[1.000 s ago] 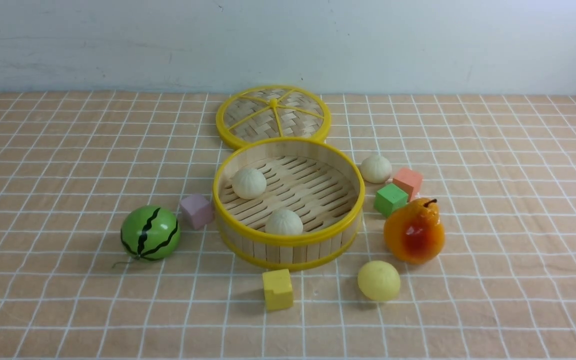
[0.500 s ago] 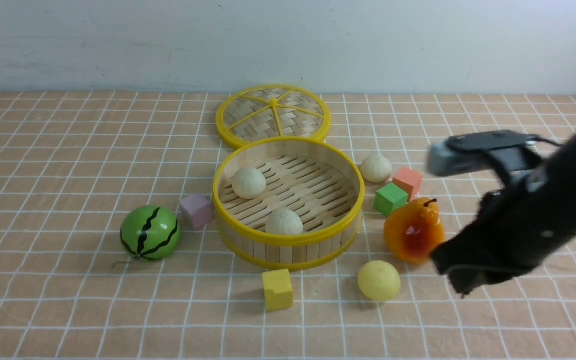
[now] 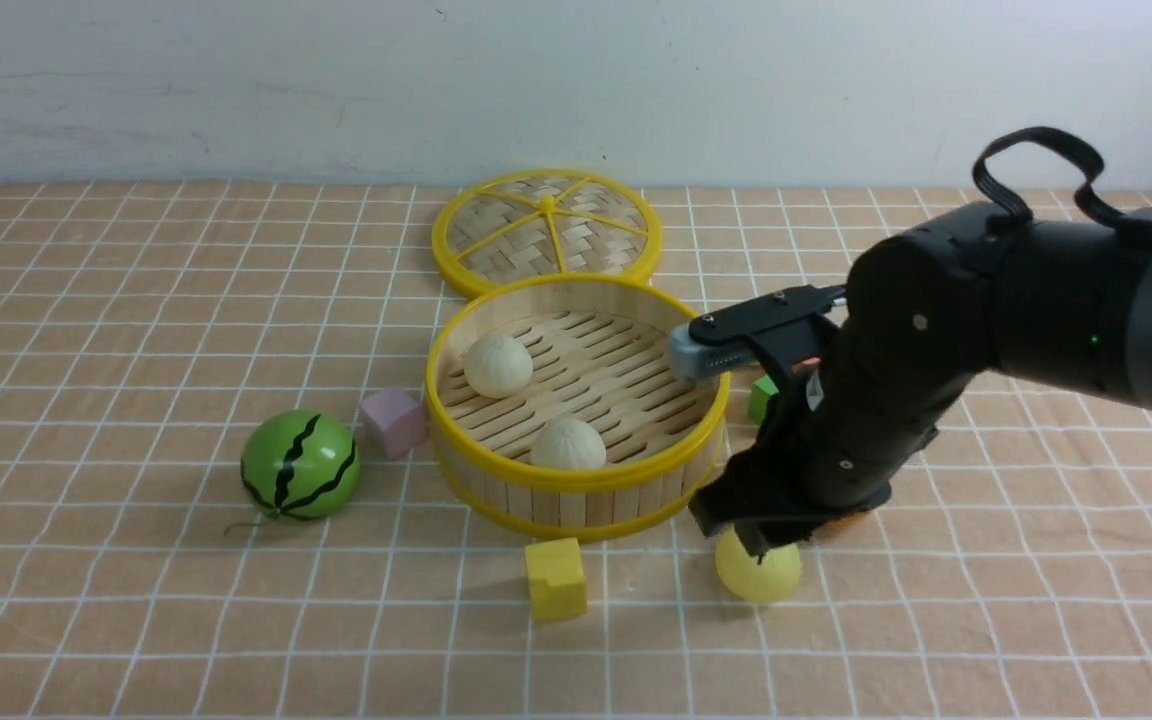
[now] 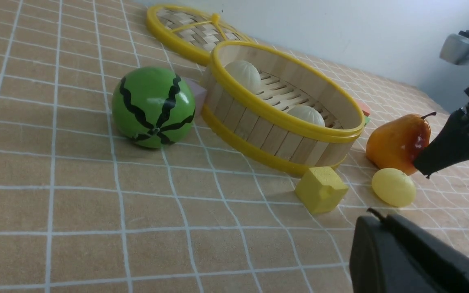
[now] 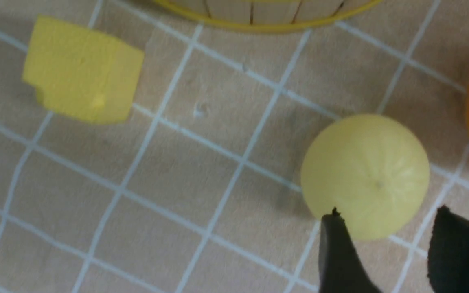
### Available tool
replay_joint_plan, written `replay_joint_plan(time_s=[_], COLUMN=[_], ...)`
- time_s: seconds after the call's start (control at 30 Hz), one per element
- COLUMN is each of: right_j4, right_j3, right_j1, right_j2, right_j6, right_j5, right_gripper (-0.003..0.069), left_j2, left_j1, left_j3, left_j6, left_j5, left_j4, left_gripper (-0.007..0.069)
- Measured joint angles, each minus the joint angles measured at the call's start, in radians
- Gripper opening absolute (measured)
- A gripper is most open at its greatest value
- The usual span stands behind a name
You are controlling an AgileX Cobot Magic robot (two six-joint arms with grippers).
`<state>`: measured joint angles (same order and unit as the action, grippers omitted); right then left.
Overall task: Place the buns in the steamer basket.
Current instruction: Use the right arm to grab a steamed stuffed bun
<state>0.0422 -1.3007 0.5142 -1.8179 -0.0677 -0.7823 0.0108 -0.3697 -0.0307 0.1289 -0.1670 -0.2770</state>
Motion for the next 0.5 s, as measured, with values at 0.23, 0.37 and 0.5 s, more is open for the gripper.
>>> replay_joint_plan(time_s=[0.23, 0.37, 0.5], right_j4=[0.0, 0.002, 0.027], right_j3=[-0.013, -0.016, -0.018], right_j1=[-0.04, -0.045, -0.045], right_j2=[-0.062, -0.075, -0.078], right_j6=[-0.001, -0.001, 0.002], right_j5=[0.059, 0.071, 0.093], right_gripper=[0.0288, 0.0274, 0.0267], left_j2=[0.0, 0.0, 0.0], left_j1=[0.0, 0.0, 0.0], left_j3=[0.0, 0.0, 0.0], left_j6=[0.0, 0.0, 0.0], left_j5=[0.0, 0.0, 0.0], left_j4=[0.0, 0.0, 0.0], left_gripper=[-0.0004, -0.0001, 0.0002])
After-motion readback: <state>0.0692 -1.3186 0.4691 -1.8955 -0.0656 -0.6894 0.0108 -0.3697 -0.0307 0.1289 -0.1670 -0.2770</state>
